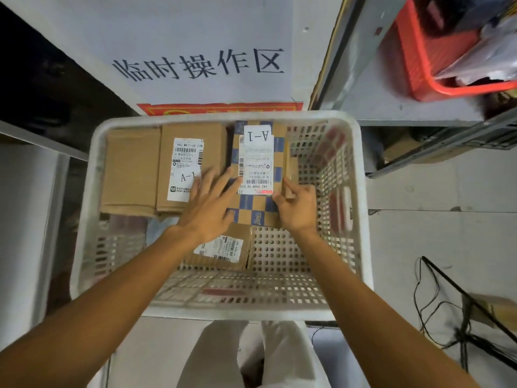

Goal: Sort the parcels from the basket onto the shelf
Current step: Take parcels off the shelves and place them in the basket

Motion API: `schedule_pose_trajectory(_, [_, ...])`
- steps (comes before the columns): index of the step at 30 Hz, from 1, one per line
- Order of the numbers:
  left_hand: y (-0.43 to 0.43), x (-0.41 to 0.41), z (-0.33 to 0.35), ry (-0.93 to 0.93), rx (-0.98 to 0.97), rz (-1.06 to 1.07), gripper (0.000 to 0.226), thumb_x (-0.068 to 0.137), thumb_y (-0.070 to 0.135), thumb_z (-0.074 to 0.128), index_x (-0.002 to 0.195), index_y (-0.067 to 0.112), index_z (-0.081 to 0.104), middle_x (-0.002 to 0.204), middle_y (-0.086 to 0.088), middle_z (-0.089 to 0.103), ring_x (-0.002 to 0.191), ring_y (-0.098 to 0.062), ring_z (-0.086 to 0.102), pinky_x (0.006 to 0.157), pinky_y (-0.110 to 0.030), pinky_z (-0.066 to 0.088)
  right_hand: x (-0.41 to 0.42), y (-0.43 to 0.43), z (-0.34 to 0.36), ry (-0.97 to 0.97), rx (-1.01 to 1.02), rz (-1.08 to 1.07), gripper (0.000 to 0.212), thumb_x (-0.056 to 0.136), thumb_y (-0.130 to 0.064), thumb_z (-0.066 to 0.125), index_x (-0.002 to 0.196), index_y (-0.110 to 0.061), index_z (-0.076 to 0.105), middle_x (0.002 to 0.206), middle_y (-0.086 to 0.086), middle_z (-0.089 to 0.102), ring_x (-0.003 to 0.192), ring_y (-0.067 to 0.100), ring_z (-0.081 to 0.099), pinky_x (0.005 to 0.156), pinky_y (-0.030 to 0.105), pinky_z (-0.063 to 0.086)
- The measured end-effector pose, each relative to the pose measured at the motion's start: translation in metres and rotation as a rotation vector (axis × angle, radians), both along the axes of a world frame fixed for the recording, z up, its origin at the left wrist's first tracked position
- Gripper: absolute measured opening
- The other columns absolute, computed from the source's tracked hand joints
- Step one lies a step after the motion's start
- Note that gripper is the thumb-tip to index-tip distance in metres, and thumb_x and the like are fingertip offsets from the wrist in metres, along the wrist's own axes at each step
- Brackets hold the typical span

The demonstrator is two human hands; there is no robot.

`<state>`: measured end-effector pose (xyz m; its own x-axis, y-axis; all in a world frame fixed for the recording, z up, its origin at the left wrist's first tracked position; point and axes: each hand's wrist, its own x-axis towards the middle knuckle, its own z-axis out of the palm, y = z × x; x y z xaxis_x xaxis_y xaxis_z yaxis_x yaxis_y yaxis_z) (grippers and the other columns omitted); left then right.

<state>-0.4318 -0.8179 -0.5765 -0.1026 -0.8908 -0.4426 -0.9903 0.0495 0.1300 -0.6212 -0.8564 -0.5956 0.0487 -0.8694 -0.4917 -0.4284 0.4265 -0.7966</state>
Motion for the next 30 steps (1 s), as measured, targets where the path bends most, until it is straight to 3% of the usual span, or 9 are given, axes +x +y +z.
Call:
schedule_pose_trajectory(3, [0.000, -0.005, 0.004, 0.010, 0.021, 0.035, 0.071, 0.093, 0.029, 0.049, 0.152, 0.024, 0.009, 0.160, 0.006, -0.007, 0.145, -0.023, -0.016, 0.116, -0.046, -0.005, 0.012, 0.006, 0.008, 0.110, -0.161, -0.060, 0.028, 0.092, -0.008, 0.060, 0.120, -0.011, 0.065, 0.082, -0.017, 0.049, 0.072, -0.006, 0.055, 0.071, 0.004, 0.043])
schedule_pose_trajectory(4, [0.001, -0.006, 0.007, 0.022, 0.039, 0.037, 0.069, 0.094, 0.028, 0.048, 0.152, 0.023, 0.012, 0.160, 0.006, -0.004, 0.145, -0.023, -0.015, 0.116, -0.046, -0.003, 0.013, 0.008, 0.009, 0.105, -0.164, -0.071, 0.025, 0.092, -0.007, 0.059, 0.116, -0.010, 0.067, 0.077, -0.023, 0.048, 0.068, -0.007, 0.055, 0.066, 0.005, 0.042])
schedule_pose_trajectory(6, [0.004, -0.007, 0.013, 0.070, 0.082, 0.043, 0.064, 0.094, 0.028, 0.047, 0.151, 0.025, 0.017, 0.160, 0.006, -0.001, 0.145, -0.023, -0.014, 0.116, -0.047, -0.001, 0.012, 0.009, 0.016, 0.088, -0.085, -0.061, 0.028, 0.093, -0.008, 0.056, 0.120, -0.011, 0.065, 0.085, -0.018, 0.057, 0.072, -0.001, 0.055, 0.070, 0.015, 0.045])
schedule_pose_trajectory(9, [0.013, -0.007, 0.028, 0.110, 0.164, -0.007, 0.059, 0.097, 0.027, 0.043, 0.150, 0.028, 0.019, 0.160, 0.006, -0.001, 0.145, -0.019, -0.011, 0.116, -0.047, 0.000, 0.003, 0.010, 0.031, 0.036, 0.066, 0.010, 0.034, 0.095, -0.017, 0.053, 0.129, -0.016, 0.058, 0.116, -0.001, 0.064, 0.092, 0.011, 0.056, 0.082, 0.028, 0.048])
schedule_pose_trajectory(14, [0.026, -0.002, 0.067, 0.177, 0.210, -0.017, 0.058, 0.099, 0.036, 0.042, 0.151, 0.032, 0.016, 0.160, 0.006, 0.006, 0.146, -0.018, -0.005, 0.118, -0.047, 0.001, 0.006, 0.023, 0.071, 0.106, 0.058, 0.168, 0.044, 0.096, -0.030, 0.054, 0.138, -0.019, 0.047, 0.137, 0.004, 0.054, 0.102, 0.014, 0.055, 0.081, 0.027, 0.043])
schedule_pose_trajectory(17, [0.038, 0.017, 0.104, 0.267, 0.111, 0.093, 0.057, 0.098, 0.034, 0.044, 0.149, 0.034, 0.020, 0.159, 0.005, 0.015, 0.146, -0.020, 0.002, 0.119, -0.044, 0.003, 0.020, 0.031, 0.106, 0.175, 0.014, 0.212, 0.053, 0.095, -0.037, 0.054, 0.143, -0.020, 0.041, 0.142, 0.007, 0.050, 0.115, 0.023, 0.056, 0.096, 0.037, 0.045])
schedule_pose_trajectory(23, [0.088, 0.095, 0.195, 0.372, -0.053, 0.237, 0.056, 0.096, 0.023, 0.051, 0.148, 0.023, 0.030, 0.151, -0.005, 0.036, 0.136, -0.024, 0.036, 0.111, -0.036, 0.032, 0.078, 0.056, 0.196, 0.143, -0.180, 0.406, 0.066, 0.094, -0.044, 0.056, 0.149, -0.018, 0.031, 0.154, 0.007, 0.033, 0.137, 0.028, 0.038, 0.107, 0.039, 0.034])
schedule_pose_trajectory(27, [0.128, 0.160, 0.262, 0.369, -0.181, 0.345, 0.053, 0.096, 0.025, 0.052, 0.146, 0.025, 0.035, 0.144, -0.006, 0.046, 0.125, -0.021, 0.050, 0.100, -0.031, 0.042, 0.134, 0.076, 0.262, 0.104, -0.336, 0.508, 0.065, 0.091, -0.048, 0.058, 0.147, -0.021, 0.036, 0.149, 0.008, 0.040, 0.134, 0.027, 0.042, 0.106, 0.040, 0.036])
schedule_pose_trajectory(30, [0.160, 0.201, 0.314, 0.395, -0.265, 0.446, 0.049, 0.096, 0.026, 0.052, 0.144, 0.028, 0.038, 0.138, -0.001, 0.052, 0.116, -0.017, 0.056, 0.092, -0.028, 0.044, 0.176, 0.095, 0.307, 0.085, -0.494, 0.527, 0.056, 0.091, -0.050, 0.056, 0.139, -0.023, 0.046, 0.136, 0.008, 0.055, 0.120, 0.025, 0.055, 0.095, 0.034, 0.042])
